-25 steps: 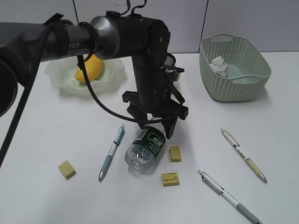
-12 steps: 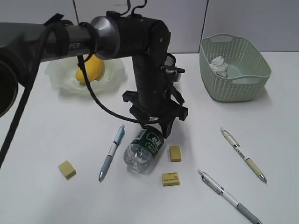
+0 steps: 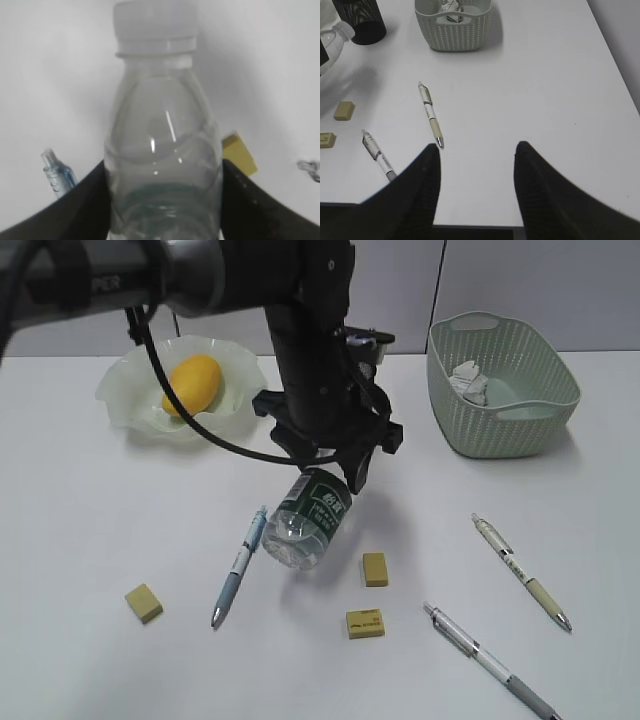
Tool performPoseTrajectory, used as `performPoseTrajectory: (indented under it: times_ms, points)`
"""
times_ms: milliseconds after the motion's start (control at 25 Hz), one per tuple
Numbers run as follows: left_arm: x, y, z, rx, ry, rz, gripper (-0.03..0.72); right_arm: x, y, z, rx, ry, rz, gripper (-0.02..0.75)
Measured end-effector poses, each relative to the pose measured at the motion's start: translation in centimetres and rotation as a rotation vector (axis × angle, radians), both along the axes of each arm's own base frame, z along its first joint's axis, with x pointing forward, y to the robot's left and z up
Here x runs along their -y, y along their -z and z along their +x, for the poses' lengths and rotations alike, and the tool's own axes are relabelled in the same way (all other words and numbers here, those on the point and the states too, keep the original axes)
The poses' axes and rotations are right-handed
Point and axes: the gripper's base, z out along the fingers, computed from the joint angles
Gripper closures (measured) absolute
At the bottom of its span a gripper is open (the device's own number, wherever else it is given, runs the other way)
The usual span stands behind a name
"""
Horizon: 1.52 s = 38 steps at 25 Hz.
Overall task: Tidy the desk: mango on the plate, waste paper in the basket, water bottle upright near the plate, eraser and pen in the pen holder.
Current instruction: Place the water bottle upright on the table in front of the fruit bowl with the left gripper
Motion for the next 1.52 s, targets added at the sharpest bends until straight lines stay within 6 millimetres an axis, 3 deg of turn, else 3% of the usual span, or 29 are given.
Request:
performPoseTrajectory:
  times_ms: [240, 360, 560, 840, 1040, 1240, 1400, 1520]
  points:
    - [-1.9, -4.1, -2.1, 0.022, -0.042, -0.034, 0.239, 0.0, 0.0, 0.0, 0.000, 0.000, 0.000, 0.351]
    - [-4.0, -6.0, -3.7, 0.021, -0.068, -0.029, 0.239, 0.0, 0.0, 0.0, 0.000, 0.000, 0.000, 0.351]
    - [-9.9, -7.9, -6.1, 0.077, -0.172, -0.036, 0.239, 0.0, 0.0, 0.0, 0.000, 0.000, 0.000, 0.351]
    - [-17.8, -10.5, -7.4, 0.463, -0.348, -0.299, 0.239, 0.0, 0.0, 0.0, 0.000, 0.000, 0.000, 0.351]
    - [-21.0, -8.6, -7.8, 0.685, -0.402, -0.414, 0.239, 0.0, 0.0, 0.0, 0.000, 0.000, 0.000, 0.351]
    - [-22.4, -5.1, -8.7, 0.996, -0.271, -0.549, 0.239, 0.0, 0.0, 0.0, 0.000, 0.000, 0.000, 0.351]
    - [-23.4, -2.2, -9.5, 1.116, -0.238, -0.645, 0.239, 0.0, 0.0, 0.0, 0.000, 0.000, 0.000, 0.351]
    - [-24.1, -0.1, -8.6, 1.150, -0.253, -0.632, 0.239, 0.0, 0.0, 0.0, 0.000, 0.000, 0.000, 0.351]
